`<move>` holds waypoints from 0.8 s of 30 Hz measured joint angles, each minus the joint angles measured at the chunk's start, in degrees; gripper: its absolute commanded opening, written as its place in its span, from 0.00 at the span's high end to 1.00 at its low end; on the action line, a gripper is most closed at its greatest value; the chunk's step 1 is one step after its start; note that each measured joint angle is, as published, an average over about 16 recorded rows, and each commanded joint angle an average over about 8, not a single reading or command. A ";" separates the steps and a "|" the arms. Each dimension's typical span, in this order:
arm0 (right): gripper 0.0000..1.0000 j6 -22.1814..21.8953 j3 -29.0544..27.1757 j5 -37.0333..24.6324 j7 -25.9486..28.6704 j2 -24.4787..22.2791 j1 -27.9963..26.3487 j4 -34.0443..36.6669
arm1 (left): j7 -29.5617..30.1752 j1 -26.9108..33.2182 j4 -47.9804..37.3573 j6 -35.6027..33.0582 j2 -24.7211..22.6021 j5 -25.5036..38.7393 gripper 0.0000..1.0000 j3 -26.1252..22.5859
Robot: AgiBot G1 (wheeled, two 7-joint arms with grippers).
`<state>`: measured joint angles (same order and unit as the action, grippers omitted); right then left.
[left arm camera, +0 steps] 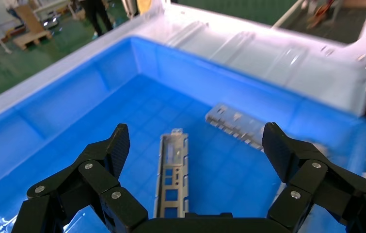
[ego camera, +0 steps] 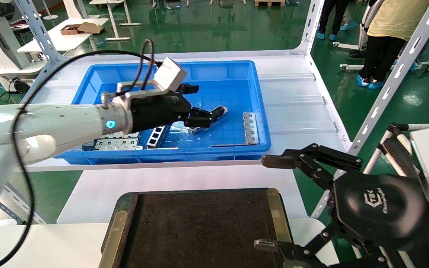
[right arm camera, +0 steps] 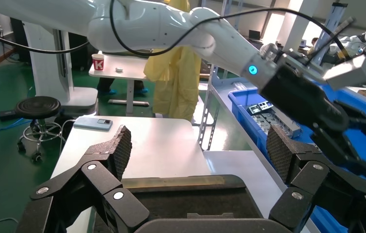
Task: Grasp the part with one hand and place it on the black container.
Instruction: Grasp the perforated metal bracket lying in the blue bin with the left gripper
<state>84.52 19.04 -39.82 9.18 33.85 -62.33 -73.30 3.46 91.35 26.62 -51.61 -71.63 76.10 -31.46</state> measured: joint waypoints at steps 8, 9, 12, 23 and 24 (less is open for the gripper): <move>0.06 0.00 0.01 0.01 -0.01 0.00 0.00 0.00 | -4.86 2.54 -9.89 4.81 -5.12 1.07 0.01 -1.51; 0.18 -0.01 0.01 0.01 -0.01 -0.01 0.00 0.00 | -5.16 2.67 -10.57 5.33 -5.49 1.00 0.12 -1.76; 0.55 -0.01 0.02 0.01 -0.01 -0.01 0.00 0.00 | -5.54 2.88 -11.97 6.74 -6.26 0.61 0.50 -2.63; 1.00 -0.01 0.03 0.02 -0.02 -0.01 -0.01 0.00 | -2.53 2.38 -11.60 10.32 -6.78 -1.56 1.00 -7.92; 1.00 -0.01 0.04 0.02 -0.02 -0.01 -0.01 0.00 | -2.16 2.29 -11.43 10.61 -6.78 -1.76 1.00 -8.48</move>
<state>84.50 19.08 -39.79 9.16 33.83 -62.34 -73.30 1.30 93.64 15.19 -41.00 -78.41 74.34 -39.95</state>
